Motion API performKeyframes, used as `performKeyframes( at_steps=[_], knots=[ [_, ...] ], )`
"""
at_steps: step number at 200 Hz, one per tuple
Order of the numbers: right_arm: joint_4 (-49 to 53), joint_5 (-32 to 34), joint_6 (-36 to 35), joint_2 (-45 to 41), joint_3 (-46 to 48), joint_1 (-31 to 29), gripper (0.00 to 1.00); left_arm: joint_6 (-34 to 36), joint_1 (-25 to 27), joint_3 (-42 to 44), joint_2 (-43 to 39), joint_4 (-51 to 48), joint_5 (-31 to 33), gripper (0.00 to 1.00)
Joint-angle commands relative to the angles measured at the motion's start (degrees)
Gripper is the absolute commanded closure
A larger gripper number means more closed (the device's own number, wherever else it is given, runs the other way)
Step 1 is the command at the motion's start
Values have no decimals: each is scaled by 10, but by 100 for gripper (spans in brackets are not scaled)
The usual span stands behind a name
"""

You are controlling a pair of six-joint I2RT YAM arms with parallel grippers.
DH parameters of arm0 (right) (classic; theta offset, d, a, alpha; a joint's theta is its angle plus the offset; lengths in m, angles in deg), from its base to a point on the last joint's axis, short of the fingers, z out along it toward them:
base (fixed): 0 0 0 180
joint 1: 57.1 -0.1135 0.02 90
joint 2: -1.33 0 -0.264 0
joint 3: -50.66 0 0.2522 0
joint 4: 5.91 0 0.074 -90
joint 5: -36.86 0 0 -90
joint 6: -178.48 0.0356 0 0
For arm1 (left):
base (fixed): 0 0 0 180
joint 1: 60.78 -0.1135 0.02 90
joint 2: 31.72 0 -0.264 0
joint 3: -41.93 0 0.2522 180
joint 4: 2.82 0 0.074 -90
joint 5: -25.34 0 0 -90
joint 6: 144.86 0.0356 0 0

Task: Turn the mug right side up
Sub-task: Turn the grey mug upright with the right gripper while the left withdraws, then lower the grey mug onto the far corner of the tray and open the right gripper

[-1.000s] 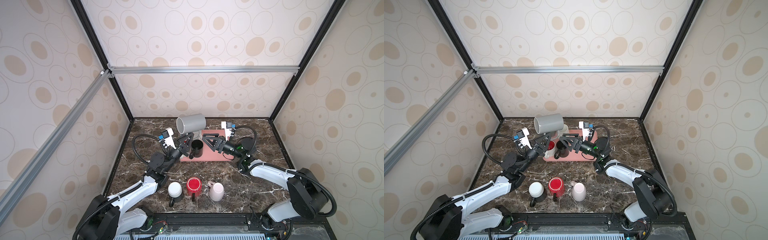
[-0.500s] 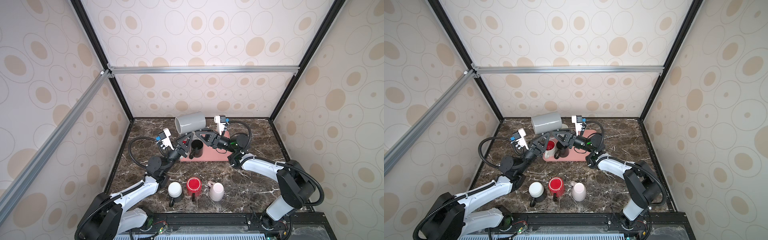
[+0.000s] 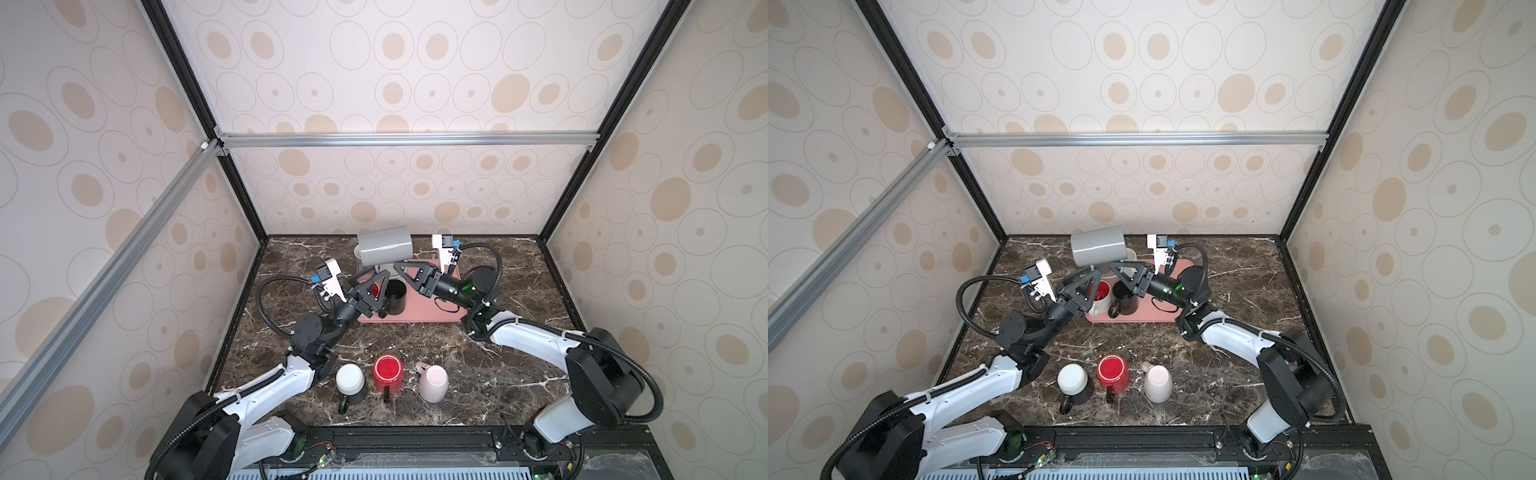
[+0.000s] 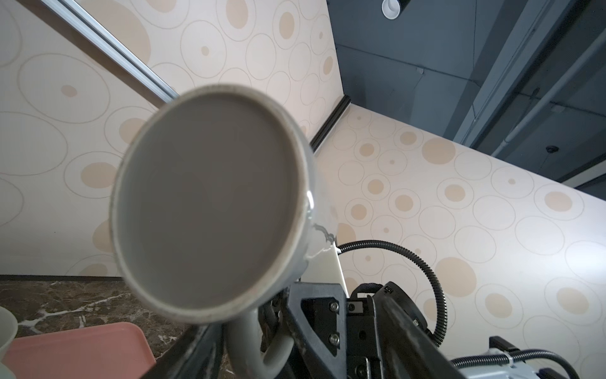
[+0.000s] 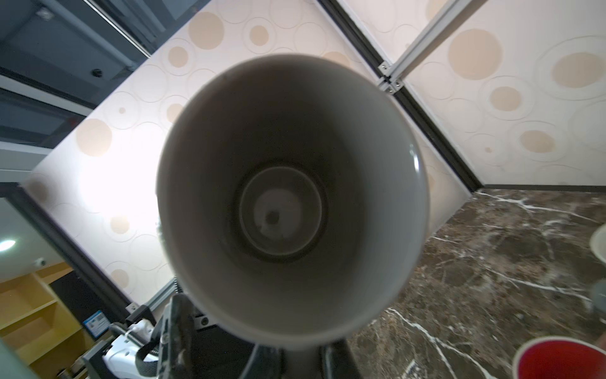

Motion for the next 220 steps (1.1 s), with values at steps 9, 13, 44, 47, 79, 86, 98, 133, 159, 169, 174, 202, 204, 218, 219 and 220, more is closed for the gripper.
performKeyframes(
  at_steps=[9, 13, 44, 47, 79, 86, 98, 133, 159, 169, 174, 202, 204, 218, 219, 220],
  knots=[
    [118, 46, -67, -75, 19, 38, 100, 43, -2, 4, -68, -26, 46, 1],
    [140, 50, -77, -84, 20, 42, 100, 49, -2, 5, -76, -34, 51, 1],
    [389, 109, -205, -136, -27, 61, 100, 90, -2, 16, -142, -120, 89, 1],
    [417, 119, -220, -138, -34, 61, 100, 94, -3, 17, -147, -128, 93, 1],
    [664, 245, -355, -99, -153, 66, 100, 128, -3, 20, -197, -215, 123, 1],
    [706, 270, -374, -77, -180, 67, 100, 135, -2, 21, -206, -230, 129, 1],
    [752, 304, -403, -40, -223, 68, 100, 145, -3, 23, -220, -250, 136, 1],
    [812, 387, -465, 80, -321, 68, 100, 160, -3, 29, -254, -291, 157, 1],
    [840, 418, -486, 163, -387, 69, 100, 167, -2, 29, -267, -316, 165, 1],
    [842, 429, -492, 186, -406, 69, 100, 170, -2, 29, -270, -323, 167, 1],
    [841, 427, -494, 195, -412, 69, 100, 171, -2, 29, -272, -324, 169, 1],
    [837, 439, -506, 254, -454, 68, 100, 174, -3, 31, -274, -329, 172, 1],
    [839, 440, -507, 258, -457, 69, 100, 174, -2, 31, -273, -329, 172, 0],
    [842, 443, -511, 285, -476, 69, 100, 175, -3, 31, -271, -329, 172, 1],
    [843, 443, -511, 287, -478, 69, 100, 175, -3, 31, -271, -329, 172, 1],
    [843, 444, -512, 291, -482, 69, 100, 175, -3, 31, -270, -329, 172, 1]
  ],
)
